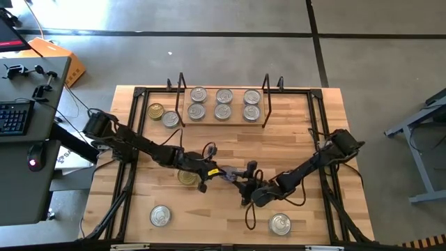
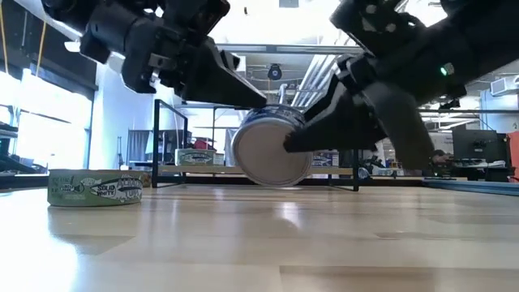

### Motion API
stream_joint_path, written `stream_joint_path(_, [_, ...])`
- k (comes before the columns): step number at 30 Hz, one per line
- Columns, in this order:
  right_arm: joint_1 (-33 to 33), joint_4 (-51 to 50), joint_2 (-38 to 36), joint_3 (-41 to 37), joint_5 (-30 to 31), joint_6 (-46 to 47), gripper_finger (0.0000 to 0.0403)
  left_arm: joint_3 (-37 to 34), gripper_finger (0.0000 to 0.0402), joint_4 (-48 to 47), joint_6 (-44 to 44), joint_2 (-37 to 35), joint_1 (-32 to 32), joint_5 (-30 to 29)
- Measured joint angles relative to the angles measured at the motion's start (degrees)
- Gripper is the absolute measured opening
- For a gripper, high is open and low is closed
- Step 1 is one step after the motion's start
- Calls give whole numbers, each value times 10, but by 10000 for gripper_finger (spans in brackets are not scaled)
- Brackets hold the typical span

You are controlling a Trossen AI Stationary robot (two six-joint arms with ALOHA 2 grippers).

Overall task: Stack canned seafood by type on shelf
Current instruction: Stack the blue tuna can on top of the blue tuna can on the shelf

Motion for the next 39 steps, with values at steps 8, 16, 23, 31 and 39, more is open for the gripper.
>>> stream_joint_path(8, [17, -356, -37, 155, 37, 131, 120, -1, 26, -229, -60, -101, 0, -102])
stream_joint_path(16, [-52, -738, -43, 376, 53, 191, 120, -121, 14, -108, -139, -126, -23, -101])
stream_joint_path(23, [-217, -809, -42, 430, -33, 78, 120, -199, 11, 74, -149, -123, -55, -97])
stream_joint_path(31, [-431, -716, -41, 401, -57, -97, 120, -207, 11, 99, -146, -123, -72, -97])
stream_joint_path(39, [-532, -632, -31, 355, -102, -194, 120, -207, 11, 100, -145, -123, -72, -97])
